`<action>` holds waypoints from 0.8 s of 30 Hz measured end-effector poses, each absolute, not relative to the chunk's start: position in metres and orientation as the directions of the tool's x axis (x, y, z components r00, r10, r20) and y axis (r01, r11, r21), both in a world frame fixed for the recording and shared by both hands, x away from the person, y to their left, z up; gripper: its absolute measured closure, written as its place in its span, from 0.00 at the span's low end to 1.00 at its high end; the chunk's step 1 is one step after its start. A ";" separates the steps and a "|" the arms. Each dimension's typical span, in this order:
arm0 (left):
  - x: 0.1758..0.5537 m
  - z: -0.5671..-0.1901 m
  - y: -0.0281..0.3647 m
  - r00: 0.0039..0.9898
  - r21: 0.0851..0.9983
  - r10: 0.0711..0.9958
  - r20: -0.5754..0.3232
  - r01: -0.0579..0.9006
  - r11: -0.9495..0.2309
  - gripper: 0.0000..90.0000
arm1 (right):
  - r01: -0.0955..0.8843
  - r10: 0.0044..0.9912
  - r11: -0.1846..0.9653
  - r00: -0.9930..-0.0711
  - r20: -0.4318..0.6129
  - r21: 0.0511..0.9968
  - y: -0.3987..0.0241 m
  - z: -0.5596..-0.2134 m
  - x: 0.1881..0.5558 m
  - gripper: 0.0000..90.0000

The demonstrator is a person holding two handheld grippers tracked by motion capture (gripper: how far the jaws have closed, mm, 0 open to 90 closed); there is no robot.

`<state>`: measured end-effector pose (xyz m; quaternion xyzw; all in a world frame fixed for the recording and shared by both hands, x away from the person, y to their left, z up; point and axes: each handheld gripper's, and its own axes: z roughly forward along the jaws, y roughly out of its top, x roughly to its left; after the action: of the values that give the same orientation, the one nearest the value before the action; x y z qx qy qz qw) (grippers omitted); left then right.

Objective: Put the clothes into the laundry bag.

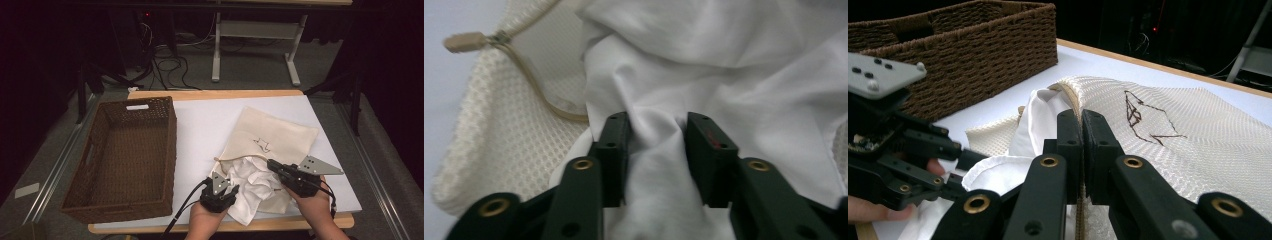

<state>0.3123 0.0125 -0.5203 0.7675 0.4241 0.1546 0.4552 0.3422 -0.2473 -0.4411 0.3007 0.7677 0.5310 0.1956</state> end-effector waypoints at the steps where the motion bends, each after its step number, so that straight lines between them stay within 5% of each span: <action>1: 0.312 -0.521 0.011 0.595 0.827 0.791 -0.142 0.511 -0.236 0.75 | 0.254 0.670 0.255 -0.743 0.019 0.933 -0.247 -0.441 0.342 0.98; 7: 0.311 -0.518 0.007 0.596 0.837 0.790 -0.147 0.501 -0.222 0.96 | 0.255 0.669 0.254 -0.743 0.021 0.933 -0.247 -0.441 0.342 0.98; 24: 0.350 -0.507 -0.017 0.528 0.891 0.826 -0.199 0.449 -0.072 0.97 | 0.251 0.673 0.243 -0.740 0.024 0.937 -0.246 -0.440 0.345 0.98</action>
<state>0.3497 -0.0166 -0.5067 0.7087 0.4495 0.1842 0.5117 0.3449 -0.2461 -0.4400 0.3026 0.7635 0.5357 0.1965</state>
